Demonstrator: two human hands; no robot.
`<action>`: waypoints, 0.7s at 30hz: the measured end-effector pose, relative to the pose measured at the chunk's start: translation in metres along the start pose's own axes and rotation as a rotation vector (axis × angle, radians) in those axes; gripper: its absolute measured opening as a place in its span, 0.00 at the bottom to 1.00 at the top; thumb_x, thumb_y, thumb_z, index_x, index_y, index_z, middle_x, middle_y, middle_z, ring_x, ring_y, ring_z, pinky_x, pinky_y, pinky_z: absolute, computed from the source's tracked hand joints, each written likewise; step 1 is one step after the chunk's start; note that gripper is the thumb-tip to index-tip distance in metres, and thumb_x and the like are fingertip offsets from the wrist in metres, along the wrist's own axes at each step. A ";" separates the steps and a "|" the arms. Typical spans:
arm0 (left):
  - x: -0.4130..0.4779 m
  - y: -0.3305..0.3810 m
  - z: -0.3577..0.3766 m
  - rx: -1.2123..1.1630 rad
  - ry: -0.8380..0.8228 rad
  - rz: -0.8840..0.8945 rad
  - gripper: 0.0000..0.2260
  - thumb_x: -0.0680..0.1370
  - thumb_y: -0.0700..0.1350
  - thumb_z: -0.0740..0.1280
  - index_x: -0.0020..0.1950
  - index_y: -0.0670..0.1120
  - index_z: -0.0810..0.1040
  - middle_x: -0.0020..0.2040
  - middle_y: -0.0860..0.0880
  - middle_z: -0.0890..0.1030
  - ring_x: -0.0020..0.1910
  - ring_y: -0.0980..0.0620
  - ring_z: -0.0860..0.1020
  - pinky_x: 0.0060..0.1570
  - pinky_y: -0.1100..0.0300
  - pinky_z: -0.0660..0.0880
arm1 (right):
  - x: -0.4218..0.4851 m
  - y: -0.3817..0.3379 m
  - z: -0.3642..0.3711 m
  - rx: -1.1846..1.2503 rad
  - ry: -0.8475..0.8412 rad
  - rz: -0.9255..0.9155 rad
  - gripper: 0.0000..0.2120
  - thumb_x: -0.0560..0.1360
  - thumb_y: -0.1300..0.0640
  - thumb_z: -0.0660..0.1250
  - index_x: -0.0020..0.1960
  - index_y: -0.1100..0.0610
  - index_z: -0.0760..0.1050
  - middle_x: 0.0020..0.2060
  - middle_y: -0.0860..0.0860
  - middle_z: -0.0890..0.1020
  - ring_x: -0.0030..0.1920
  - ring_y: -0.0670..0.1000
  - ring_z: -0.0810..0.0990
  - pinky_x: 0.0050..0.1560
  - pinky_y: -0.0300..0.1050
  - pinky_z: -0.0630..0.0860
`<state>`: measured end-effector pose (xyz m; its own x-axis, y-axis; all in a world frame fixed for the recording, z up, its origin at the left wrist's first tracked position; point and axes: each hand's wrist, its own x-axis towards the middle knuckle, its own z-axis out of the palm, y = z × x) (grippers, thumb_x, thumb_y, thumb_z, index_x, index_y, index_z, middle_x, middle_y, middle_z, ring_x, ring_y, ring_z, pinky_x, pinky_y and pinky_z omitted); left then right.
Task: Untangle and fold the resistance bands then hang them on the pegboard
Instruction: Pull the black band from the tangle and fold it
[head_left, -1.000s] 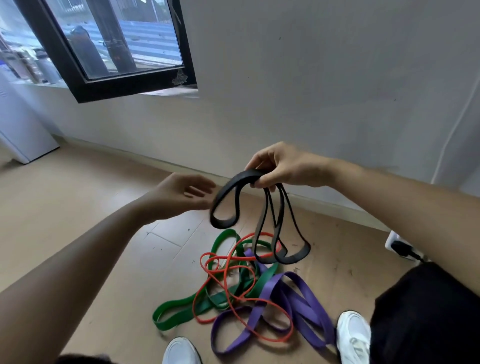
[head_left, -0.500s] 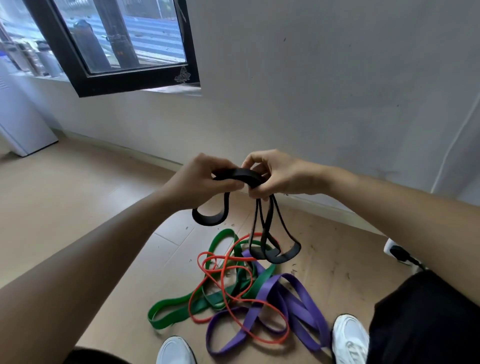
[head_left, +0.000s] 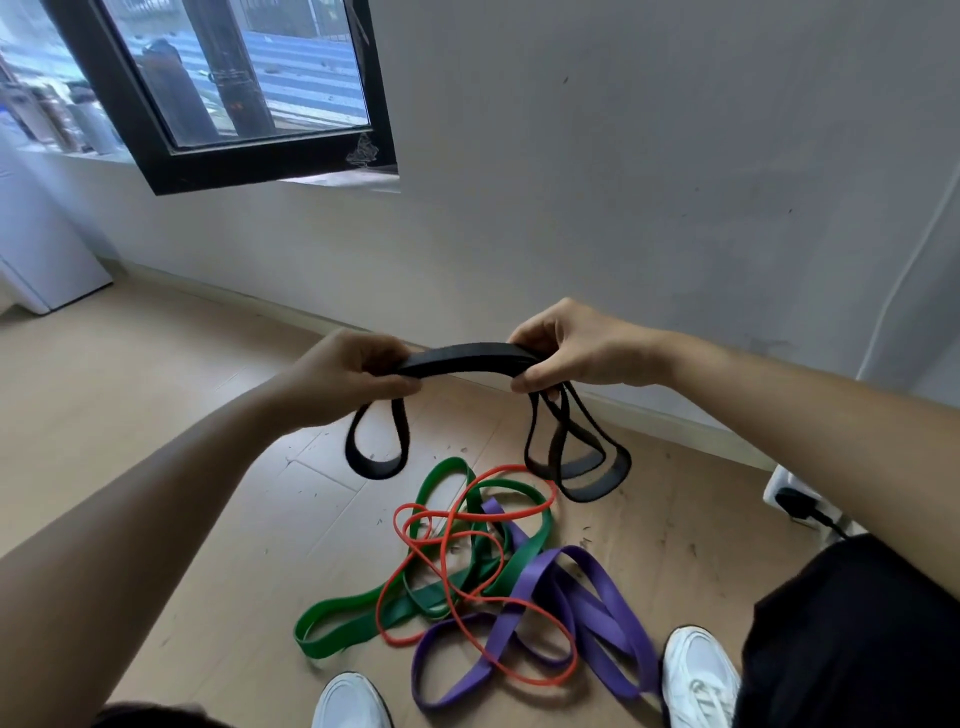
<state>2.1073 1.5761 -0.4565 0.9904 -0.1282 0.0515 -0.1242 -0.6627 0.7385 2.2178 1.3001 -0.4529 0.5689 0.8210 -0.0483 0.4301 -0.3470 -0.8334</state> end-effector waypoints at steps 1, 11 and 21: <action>-0.001 0.000 0.003 -0.013 -0.040 -0.017 0.06 0.76 0.38 0.73 0.52 0.44 0.83 0.44 0.41 0.83 0.44 0.47 0.83 0.51 0.52 0.79 | 0.000 -0.002 0.000 0.018 0.004 -0.008 0.09 0.75 0.64 0.74 0.54 0.65 0.82 0.39 0.57 0.83 0.38 0.52 0.82 0.40 0.43 0.80; 0.015 0.034 0.040 -0.074 -0.092 0.023 0.10 0.74 0.47 0.77 0.49 0.44 0.82 0.37 0.46 0.80 0.36 0.50 0.77 0.39 0.55 0.72 | 0.005 -0.014 0.015 -0.069 -0.005 -0.022 0.10 0.72 0.63 0.77 0.53 0.63 0.82 0.39 0.59 0.84 0.36 0.50 0.82 0.39 0.43 0.79; 0.014 0.042 0.022 -0.007 0.028 0.094 0.12 0.72 0.50 0.75 0.50 0.44 0.84 0.39 0.46 0.84 0.40 0.47 0.84 0.45 0.51 0.80 | 0.001 -0.001 0.005 -0.085 -0.048 0.027 0.20 0.70 0.63 0.79 0.60 0.57 0.78 0.53 0.54 0.83 0.51 0.55 0.85 0.53 0.49 0.84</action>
<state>2.1143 1.5301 -0.4401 0.9757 -0.1691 0.1395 -0.2165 -0.6435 0.7342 2.2147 1.3034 -0.4545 0.5478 0.8308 -0.0983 0.4737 -0.4049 -0.7821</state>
